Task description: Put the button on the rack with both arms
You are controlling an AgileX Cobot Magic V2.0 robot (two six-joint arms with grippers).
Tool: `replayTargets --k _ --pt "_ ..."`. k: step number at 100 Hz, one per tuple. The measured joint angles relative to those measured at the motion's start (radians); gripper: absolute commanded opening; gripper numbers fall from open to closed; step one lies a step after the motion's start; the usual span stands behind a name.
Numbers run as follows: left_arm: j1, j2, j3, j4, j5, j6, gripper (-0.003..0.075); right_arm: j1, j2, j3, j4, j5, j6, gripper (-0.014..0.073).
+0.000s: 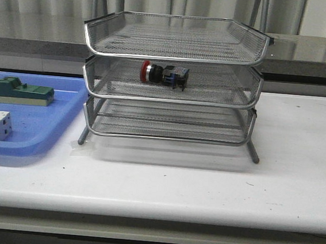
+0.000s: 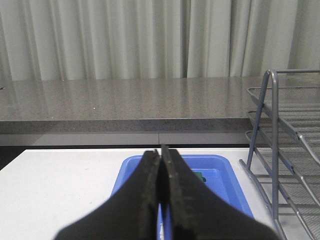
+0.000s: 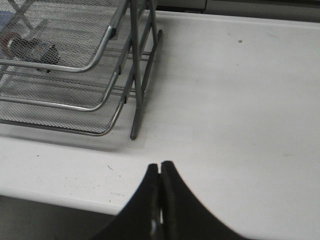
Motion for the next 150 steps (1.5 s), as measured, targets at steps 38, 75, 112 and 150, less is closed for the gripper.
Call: replayTargets --k 38,75,112,150 --pt "0.000 0.000 0.000 0.000 0.000 0.000 -0.0020 -0.002 -0.264 0.100 -0.002 0.023 0.000 -0.0108" --pt "0.000 0.000 0.000 0.000 0.000 0.000 -0.0020 -0.002 -0.269 0.100 -0.002 0.024 0.000 -0.0108" --pt "0.000 0.000 0.000 0.000 0.000 0.000 -0.0020 -0.002 -0.273 0.133 -0.040 -0.020 0.000 -0.0108" --pt "0.000 0.000 0.000 0.000 0.000 0.000 -0.0020 -0.088 -0.451 0.398 -0.048 -0.285 -0.019 -0.0108"
